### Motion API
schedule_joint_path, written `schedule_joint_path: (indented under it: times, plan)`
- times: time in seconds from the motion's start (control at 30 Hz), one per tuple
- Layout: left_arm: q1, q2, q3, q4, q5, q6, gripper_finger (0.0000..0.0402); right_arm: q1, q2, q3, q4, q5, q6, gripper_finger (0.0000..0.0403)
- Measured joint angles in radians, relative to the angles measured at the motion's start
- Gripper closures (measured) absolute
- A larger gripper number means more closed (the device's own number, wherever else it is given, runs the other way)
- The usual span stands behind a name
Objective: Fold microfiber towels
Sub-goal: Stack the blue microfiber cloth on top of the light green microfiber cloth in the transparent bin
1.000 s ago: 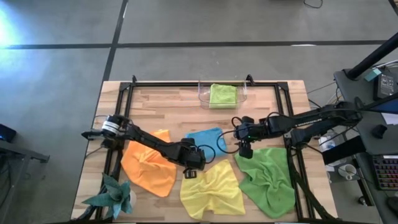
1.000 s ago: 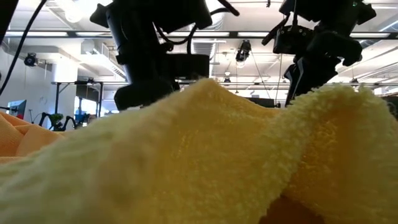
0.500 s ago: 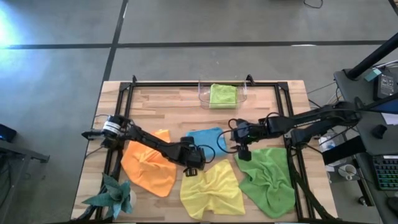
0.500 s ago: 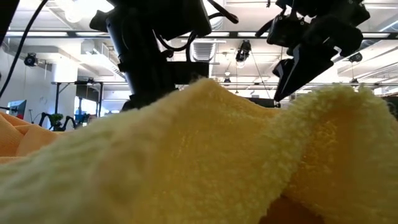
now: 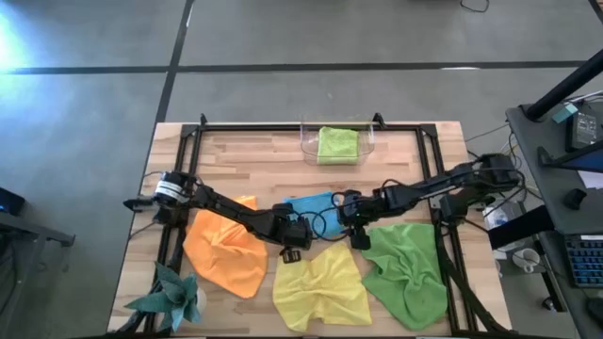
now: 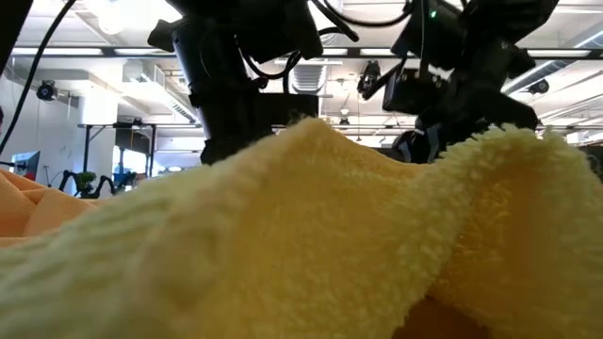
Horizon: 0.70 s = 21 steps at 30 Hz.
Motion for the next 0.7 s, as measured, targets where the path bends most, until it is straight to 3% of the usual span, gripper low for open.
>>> schedule_joint_path:
  times: [0.2, 0.57, 0.7]
  plan:
    - [0.016, -0.004, 0.000, 0.007, 0.073, -0.003, 0.0399, 0.006, 0.053, 0.030, 0.010, -0.010, -0.004, 0.0209]
    - [0.037, -0.054, 0.001, 0.006, 0.078, -0.051, 0.0400, 0.025, 0.131, 0.046, 0.016, -0.031, 0.028, 0.0209]
    - [0.045, -0.077, 0.001, 0.009, 0.076, -0.051, 0.0400, 0.026, 0.143, 0.048, 0.022, 0.006, 0.072, 0.0211]
